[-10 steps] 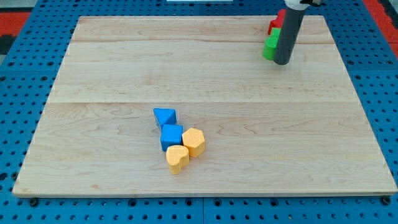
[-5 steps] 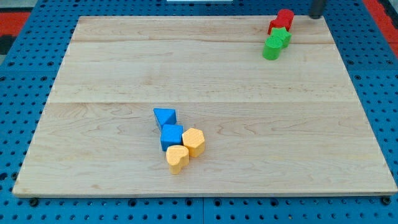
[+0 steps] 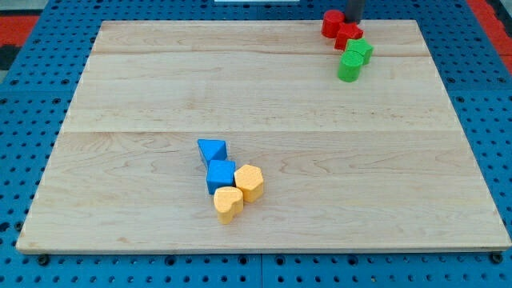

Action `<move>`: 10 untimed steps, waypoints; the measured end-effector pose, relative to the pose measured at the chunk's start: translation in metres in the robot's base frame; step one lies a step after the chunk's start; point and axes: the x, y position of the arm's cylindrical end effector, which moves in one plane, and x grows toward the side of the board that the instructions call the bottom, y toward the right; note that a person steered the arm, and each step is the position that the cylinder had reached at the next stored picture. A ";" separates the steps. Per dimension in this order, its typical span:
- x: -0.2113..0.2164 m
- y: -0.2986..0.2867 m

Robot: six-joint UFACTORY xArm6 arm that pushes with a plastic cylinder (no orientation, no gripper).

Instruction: Place the red circle towards the left of green circle

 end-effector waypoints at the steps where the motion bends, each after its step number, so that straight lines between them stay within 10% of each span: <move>1: 0.002 -0.036; 5: 0.000 -0.205; 8: 0.059 -0.118; 10: 0.007 -0.131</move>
